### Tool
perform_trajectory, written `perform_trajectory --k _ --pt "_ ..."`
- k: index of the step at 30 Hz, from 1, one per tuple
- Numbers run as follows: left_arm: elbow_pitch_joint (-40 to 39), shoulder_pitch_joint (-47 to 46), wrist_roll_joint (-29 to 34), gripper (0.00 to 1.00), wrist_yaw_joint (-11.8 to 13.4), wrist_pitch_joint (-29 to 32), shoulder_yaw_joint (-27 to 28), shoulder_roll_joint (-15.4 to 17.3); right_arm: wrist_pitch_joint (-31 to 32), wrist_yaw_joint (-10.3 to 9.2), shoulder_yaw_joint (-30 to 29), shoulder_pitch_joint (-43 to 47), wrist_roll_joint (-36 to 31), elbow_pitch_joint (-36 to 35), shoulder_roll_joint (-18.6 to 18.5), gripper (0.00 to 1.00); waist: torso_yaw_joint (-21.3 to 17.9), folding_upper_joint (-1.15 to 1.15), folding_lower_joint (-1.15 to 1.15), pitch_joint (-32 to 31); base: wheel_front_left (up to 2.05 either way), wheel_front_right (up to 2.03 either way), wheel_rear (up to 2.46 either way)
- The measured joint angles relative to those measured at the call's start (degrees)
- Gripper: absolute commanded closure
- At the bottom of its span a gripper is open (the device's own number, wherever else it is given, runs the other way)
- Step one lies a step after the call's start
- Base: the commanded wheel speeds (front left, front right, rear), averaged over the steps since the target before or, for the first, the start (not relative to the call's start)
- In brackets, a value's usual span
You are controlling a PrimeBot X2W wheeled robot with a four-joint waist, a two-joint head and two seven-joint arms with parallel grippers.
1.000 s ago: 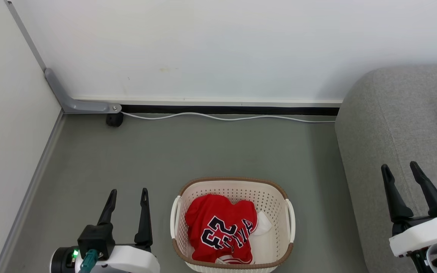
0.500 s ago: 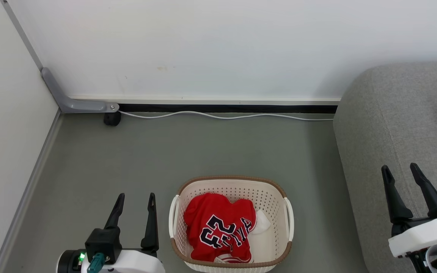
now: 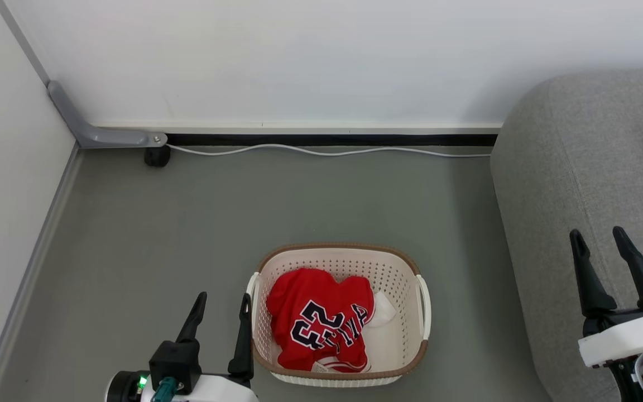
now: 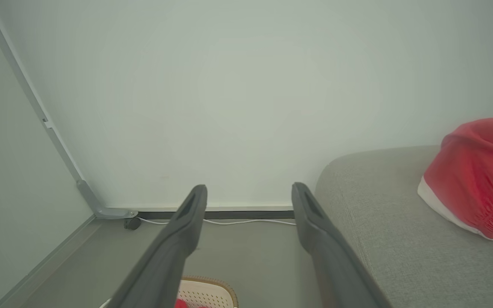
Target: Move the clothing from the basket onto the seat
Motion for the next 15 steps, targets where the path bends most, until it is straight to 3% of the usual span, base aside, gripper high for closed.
perform_trajectory --k 8,15 --pt "0.9 -3.2 -3.7 0.00 3.9 0.0 -7.3 0.0 0.0 0.00 -0.1 -3.0 2.1 -3.8 -3.4 0.00 -0.6 0.00 0.00 6.2 0.00 0.00 0.00" --pt "1.0 -10.4 -7.4 0.00 8.9 0.0 -14.6 0.0 0.0 0.00 0.1 -7.7 5.4 -8.8 -7.5 0.00 -1.0 0.00 0.00 14.0 0.00 0.00 0.00"
